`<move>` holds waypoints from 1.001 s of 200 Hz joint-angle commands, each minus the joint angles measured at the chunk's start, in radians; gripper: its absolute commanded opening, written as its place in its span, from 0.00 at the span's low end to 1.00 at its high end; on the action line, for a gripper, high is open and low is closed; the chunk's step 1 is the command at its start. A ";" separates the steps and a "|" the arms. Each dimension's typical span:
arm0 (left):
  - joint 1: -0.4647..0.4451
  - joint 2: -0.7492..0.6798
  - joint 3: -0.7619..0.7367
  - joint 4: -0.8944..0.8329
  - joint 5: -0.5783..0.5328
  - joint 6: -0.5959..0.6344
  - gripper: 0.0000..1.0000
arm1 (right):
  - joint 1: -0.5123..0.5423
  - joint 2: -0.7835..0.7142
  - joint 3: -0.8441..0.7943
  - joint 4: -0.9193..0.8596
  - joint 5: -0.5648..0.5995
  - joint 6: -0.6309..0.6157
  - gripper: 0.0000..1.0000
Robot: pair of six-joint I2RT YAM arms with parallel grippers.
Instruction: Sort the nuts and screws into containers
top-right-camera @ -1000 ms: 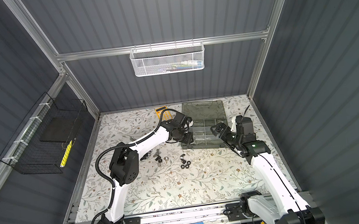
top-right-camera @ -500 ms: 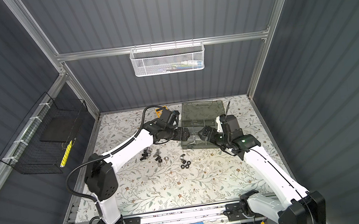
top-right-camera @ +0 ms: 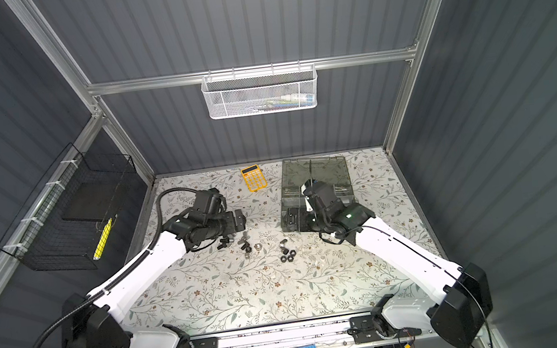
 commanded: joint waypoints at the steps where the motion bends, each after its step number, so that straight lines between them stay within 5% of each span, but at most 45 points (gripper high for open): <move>1: -0.001 -0.057 0.021 -0.095 -0.212 0.010 1.00 | 0.086 0.058 0.070 -0.014 0.122 -0.021 0.99; 37: 0.039 -0.039 0.057 -0.109 -0.236 0.046 1.00 | 0.178 0.197 0.242 -0.079 0.189 -0.018 0.99; 67: 0.153 0.021 0.022 -0.040 -0.089 0.041 1.00 | 0.247 0.267 0.359 -0.132 0.287 -0.058 0.99; 111: 0.260 0.168 0.001 0.072 0.005 0.014 1.00 | 0.317 0.207 0.243 -0.027 0.304 0.010 0.99; 175: 0.297 0.384 0.087 0.170 0.048 0.012 1.00 | 0.397 0.177 0.135 0.045 0.320 0.123 0.99; 200: 0.319 0.476 0.141 0.170 0.058 0.025 0.92 | 0.446 0.178 0.133 0.058 0.336 0.151 0.99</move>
